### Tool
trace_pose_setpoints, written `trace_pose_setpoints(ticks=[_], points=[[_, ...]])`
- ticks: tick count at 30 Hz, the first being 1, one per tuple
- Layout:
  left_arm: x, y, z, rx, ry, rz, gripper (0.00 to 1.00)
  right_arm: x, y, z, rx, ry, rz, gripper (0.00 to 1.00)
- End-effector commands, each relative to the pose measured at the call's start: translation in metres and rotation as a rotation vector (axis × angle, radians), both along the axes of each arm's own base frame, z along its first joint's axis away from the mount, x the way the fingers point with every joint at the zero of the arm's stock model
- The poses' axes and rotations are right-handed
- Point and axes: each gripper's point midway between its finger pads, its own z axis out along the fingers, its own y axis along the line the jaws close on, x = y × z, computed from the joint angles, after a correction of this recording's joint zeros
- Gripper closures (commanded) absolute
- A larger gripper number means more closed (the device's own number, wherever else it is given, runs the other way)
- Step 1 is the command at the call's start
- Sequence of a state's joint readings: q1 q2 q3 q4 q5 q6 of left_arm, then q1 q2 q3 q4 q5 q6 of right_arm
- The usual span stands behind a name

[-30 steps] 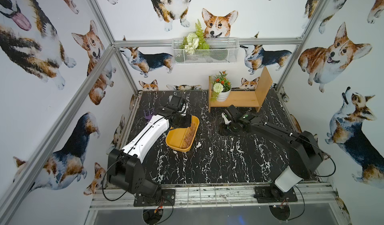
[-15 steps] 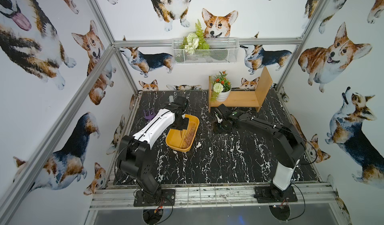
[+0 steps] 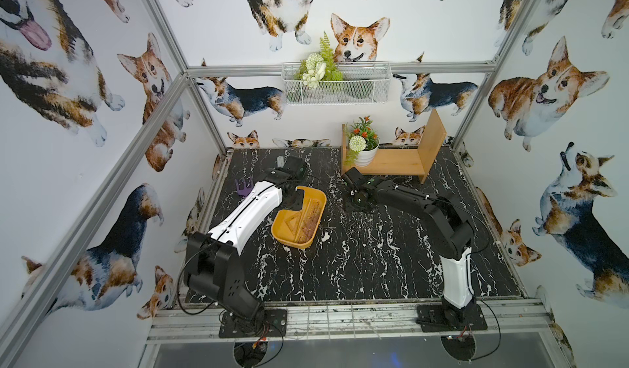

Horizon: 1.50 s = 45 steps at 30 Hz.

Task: Put the scattered rulers into the storage box
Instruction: Move the ruler to the center of the board.

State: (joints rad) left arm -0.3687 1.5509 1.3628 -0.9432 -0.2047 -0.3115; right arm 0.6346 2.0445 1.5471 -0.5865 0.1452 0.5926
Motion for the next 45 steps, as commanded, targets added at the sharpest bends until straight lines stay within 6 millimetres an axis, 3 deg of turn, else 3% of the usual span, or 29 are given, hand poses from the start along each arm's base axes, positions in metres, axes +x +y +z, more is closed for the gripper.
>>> trace_pose_setpoints(ticks=[1,11,24,30,36,40,45], points=[[0.0,-0.008,0.015,-0.096,-0.073,0.026,0.54,0.014,-0.007,0.002,-0.052,-0.046,-0.051,0.38],[-0.019,-0.019,0.044,-0.269,-0.185,0.032,0.54,0.022,-0.003,-0.019,-0.171,-0.037,-0.039,0.38],[-0.023,-0.027,0.039,-0.331,-0.172,0.026,0.54,0.0,-0.014,-0.045,-0.245,0.018,-0.01,0.38],[-0.025,-0.029,0.043,-0.351,-0.184,0.031,0.54,-0.03,-0.03,-0.048,-0.242,0.031,-0.001,0.38],[-0.028,-0.042,0.045,-0.414,-0.183,0.021,0.54,-0.077,-0.061,-0.047,-0.209,0.062,-0.008,0.43],[-0.03,-0.059,0.044,-0.459,-0.184,0.006,0.54,-0.111,-0.08,-0.051,-0.187,0.099,-0.018,0.44],[-0.038,-0.098,0.039,-0.529,-0.167,-0.036,0.54,-0.148,-0.1,-0.05,-0.165,0.124,-0.034,0.44]])
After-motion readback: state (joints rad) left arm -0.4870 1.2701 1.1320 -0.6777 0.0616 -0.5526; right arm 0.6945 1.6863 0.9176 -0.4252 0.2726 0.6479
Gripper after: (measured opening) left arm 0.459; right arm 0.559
